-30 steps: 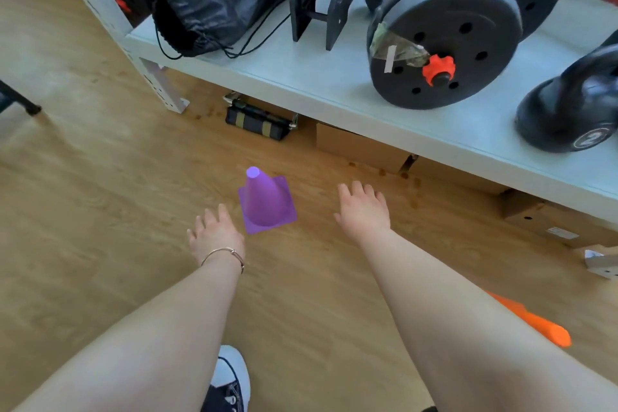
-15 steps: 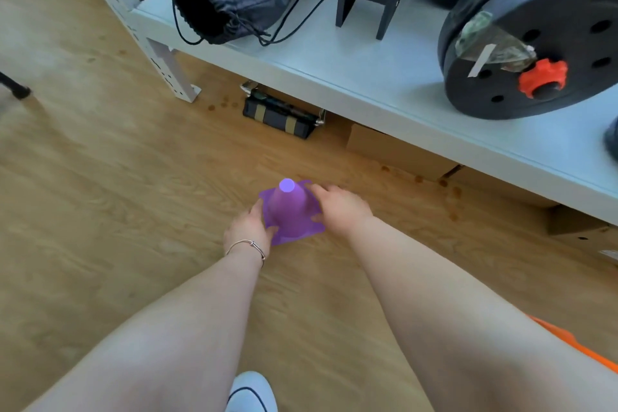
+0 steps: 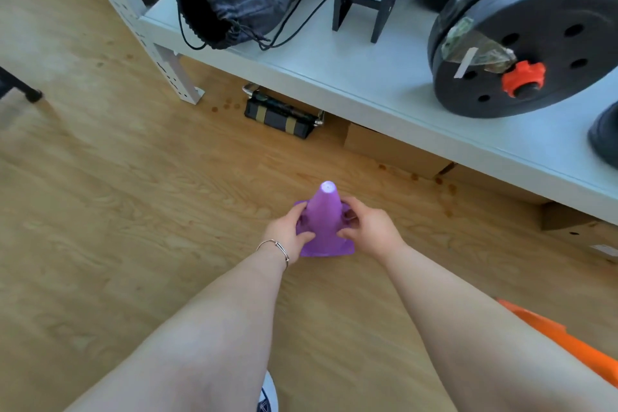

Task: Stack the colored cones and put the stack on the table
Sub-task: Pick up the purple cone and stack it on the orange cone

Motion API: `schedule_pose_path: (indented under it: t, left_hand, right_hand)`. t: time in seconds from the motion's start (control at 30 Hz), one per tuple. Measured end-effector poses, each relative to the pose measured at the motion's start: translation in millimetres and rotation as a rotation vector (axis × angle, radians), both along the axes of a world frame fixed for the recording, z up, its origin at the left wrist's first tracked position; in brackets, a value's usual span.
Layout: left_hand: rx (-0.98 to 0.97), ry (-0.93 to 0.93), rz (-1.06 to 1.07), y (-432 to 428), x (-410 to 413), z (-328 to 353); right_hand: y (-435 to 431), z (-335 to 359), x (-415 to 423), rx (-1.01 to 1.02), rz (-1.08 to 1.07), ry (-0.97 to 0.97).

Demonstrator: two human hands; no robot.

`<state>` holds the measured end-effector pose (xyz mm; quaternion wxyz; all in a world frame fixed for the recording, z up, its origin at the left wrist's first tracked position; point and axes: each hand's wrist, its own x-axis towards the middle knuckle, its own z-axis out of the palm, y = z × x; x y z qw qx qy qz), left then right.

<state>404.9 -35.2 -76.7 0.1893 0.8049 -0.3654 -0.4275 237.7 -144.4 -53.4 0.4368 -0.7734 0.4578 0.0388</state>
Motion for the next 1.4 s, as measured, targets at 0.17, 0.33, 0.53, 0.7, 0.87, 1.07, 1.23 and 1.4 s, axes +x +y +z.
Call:
schedule_pose_path:
  t: [0.17,0.33,0.53,0.7,0.87,1.07,1.23,1.4]
  left_hand:
    - [-0.067,0.008,-0.034,-8,-54,19]
    - [-0.114,0.034,-0.019,-2,-111,39]
    - [-0.151,0.059,-0.043,6,-174,45]
    - [-0.212,0.085,-0.058,-2,-212,73]
    - [-0.285,0.097,-0.143,-18,-245,121]
    - [-0.349,0.07,-0.207,-37,-279,178]
    - [-0.336,0.013,-0.364,-48,-316,214]
    - [-0.32,-0.009,-0.469,-52,-357,226]
  right_hand:
    - [5,8,-46,-0.036,0.009,-0.007]
    - [14,19,-103,-0.02,-0.029,-0.026]
    - [25,26,-171,-0.029,-0.065,-0.033]
    - [24,53,-216,-0.048,-0.114,-0.049]
    - [12,103,-260,-0.051,-0.152,-0.082]
    - [0,165,-305,-0.107,-0.154,-0.108]
    - [5,195,-356,-0.104,-0.201,-0.11]
    - [14,196,-403,-0.081,-0.278,-0.111]
